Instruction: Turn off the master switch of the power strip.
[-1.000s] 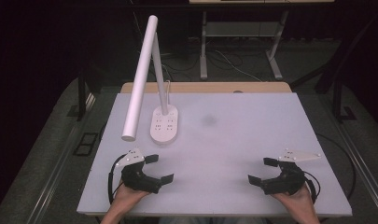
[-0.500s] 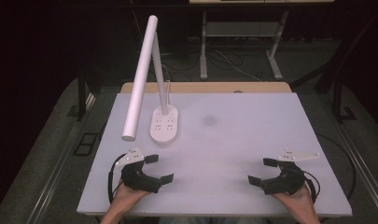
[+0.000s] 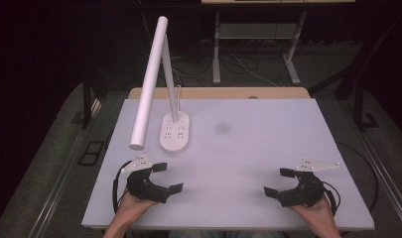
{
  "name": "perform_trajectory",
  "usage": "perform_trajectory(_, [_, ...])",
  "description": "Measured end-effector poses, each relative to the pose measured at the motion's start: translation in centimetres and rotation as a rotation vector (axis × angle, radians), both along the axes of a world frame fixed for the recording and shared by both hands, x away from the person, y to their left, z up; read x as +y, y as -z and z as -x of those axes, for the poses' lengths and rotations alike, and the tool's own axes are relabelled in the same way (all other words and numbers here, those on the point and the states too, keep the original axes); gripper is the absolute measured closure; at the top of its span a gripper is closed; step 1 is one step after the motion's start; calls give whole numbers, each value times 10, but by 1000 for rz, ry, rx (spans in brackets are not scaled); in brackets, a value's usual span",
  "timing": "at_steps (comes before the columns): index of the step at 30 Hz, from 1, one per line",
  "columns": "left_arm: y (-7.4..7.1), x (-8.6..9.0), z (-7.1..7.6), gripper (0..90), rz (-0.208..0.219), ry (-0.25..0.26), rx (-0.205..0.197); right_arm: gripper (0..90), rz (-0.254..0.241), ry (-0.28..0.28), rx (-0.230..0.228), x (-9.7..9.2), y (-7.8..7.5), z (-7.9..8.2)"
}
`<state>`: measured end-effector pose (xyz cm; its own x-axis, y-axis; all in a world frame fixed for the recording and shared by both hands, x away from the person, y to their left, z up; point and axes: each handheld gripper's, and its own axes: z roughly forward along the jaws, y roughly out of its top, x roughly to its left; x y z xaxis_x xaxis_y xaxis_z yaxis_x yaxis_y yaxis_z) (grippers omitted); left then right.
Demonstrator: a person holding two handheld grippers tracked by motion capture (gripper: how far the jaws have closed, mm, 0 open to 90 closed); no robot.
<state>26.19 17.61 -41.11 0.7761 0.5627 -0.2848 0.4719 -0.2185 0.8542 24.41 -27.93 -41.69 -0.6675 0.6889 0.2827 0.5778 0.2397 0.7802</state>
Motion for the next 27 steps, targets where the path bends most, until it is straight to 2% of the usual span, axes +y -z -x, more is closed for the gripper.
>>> perform_trajectory(7, [-4,3,-3,0,-18,5,13,0,0,1,6,0,-1,0])
perform_trajectory(15, [-11,5,-7,0,-17,-6,25,0,1,2,5,-1,-1,0])
perform_trajectory(27, [-21,11,-20,0,-30,-10,38,0,4,1,7,-2,0,0])
